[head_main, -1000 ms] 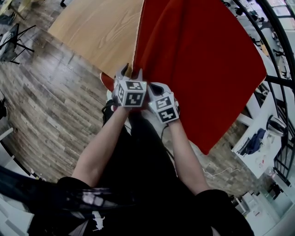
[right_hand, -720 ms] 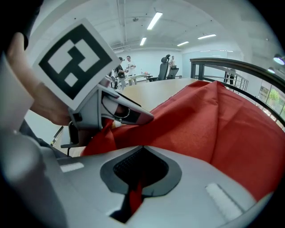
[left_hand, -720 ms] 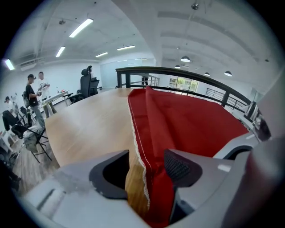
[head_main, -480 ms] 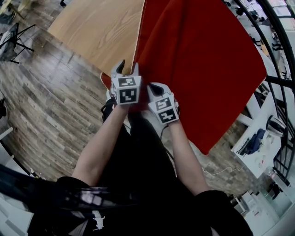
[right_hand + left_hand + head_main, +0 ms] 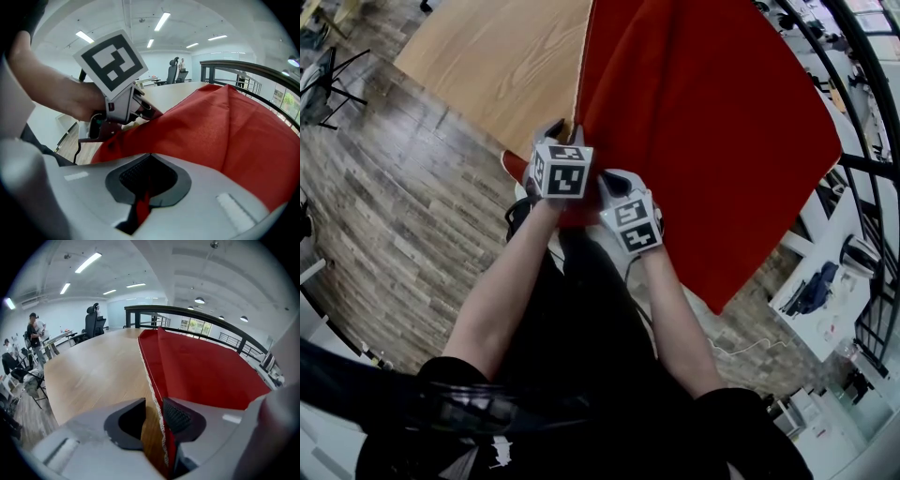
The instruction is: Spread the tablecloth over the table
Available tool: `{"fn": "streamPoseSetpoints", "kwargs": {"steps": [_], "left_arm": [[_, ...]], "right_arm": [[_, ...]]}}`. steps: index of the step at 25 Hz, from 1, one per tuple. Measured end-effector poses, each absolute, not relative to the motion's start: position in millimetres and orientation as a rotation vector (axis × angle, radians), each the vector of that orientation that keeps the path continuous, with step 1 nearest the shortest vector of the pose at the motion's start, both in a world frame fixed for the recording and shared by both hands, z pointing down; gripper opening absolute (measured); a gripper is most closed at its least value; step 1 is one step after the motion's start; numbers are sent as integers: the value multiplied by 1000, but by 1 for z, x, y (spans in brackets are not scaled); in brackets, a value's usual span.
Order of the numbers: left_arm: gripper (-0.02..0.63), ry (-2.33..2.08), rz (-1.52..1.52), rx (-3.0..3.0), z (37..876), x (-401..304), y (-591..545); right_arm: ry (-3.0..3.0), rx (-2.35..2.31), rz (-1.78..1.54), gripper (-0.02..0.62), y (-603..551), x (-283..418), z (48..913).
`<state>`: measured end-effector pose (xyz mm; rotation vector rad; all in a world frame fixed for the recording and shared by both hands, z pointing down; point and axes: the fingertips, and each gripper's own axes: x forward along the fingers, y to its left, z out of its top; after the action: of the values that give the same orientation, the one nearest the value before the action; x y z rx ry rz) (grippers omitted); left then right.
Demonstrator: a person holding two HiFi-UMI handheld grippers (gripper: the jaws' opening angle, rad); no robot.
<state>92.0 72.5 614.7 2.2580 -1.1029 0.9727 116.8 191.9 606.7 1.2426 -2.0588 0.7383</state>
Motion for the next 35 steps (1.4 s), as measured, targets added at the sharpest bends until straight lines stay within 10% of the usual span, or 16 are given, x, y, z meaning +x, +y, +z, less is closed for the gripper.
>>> {"fn": "streamPoseSetpoints", "kwargs": {"steps": [3,35], "left_arm": [[17,-1042,1059,2279,617,103,76],[6,-721,944,2374,537,-93,-103]], "right_arm": [[-2058,1246,736,9,191,118,607],[-1614,1774,938,11,162,130,612]]}}
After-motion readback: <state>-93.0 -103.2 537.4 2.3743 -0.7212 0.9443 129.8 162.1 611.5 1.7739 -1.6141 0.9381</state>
